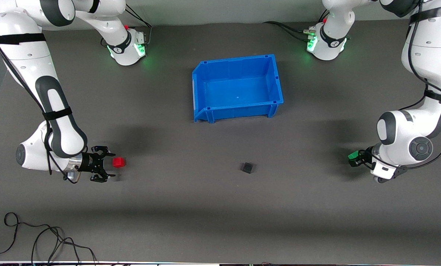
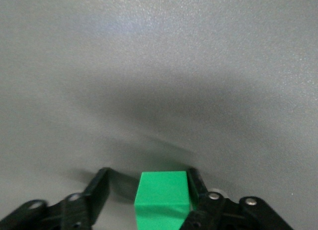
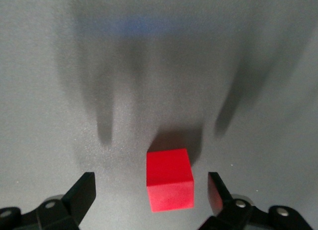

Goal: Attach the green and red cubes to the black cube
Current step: 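Close the right gripper on the red cube while the left gripper grasps green, then carry the red cube toward the black cube while the left gripper carries green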

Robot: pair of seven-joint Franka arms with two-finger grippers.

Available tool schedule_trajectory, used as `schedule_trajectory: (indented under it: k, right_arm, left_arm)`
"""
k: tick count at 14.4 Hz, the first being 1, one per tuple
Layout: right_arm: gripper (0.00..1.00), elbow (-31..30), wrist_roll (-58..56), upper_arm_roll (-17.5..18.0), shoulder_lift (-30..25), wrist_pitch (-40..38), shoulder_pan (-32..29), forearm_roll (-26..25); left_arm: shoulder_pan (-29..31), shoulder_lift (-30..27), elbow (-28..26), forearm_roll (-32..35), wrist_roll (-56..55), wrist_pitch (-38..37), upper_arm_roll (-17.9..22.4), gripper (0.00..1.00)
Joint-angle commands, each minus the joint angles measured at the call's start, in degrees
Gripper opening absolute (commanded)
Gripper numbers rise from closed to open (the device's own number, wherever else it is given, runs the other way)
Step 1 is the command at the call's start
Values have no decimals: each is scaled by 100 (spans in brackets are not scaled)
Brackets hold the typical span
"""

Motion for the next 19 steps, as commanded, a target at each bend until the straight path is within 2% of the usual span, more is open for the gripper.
schedule_trajectory:
  k: [1,3,4,5,6,7,9,12,14,16,19]
  right_arm:
    - [82,14,-183,-14,-12,45,58,211]
    - [57,-12,-209,-14,-12,37,58,211]
    - [43,-12,-244,-14,-21,19,58,211]
    - [35,-12,-244,-5,-21,10,58,211]
    - [34,-3,-244,-14,-29,1,58,211]
    - [29,-3,-244,-14,-47,1,58,211]
    - [29,40,-183,-14,-143,-25,67,211]
    - [28,241,141,-5,-433,-270,285,202]
    - [28,505,589,-5,-504,-516,461,167]
    - [28,585,1072,-14,-522,-526,847,149]
    - [28,830,1950,-5,-425,-404,1541,202]
  left_arm:
    - [-57,-29,26,79,-177,0,21,44]
    - [-57,-29,140,79,-221,-62,21,19]
    - [-66,-72,237,71,-256,-132,3,13]
    - [-92,-90,411,71,-378,-393,-23,13]
    - [-154,-90,674,71,-632,-753,-58,10]
    - [-302,-82,990,71,-1070,-1131,-76,10]
    - [-584,-38,1449,62,-2062,-1520,-76,10]
    - [-1076,-38,1556,71,-3198,-1538,-76,10]
    - [-1340,-12,1547,62,-4372,-1521,-85,10]
    - [-1699,102,1564,-52,-5543,-1407,-85,10]
    - [-2175,392,1941,-227,-6599,-1249,-85,12]
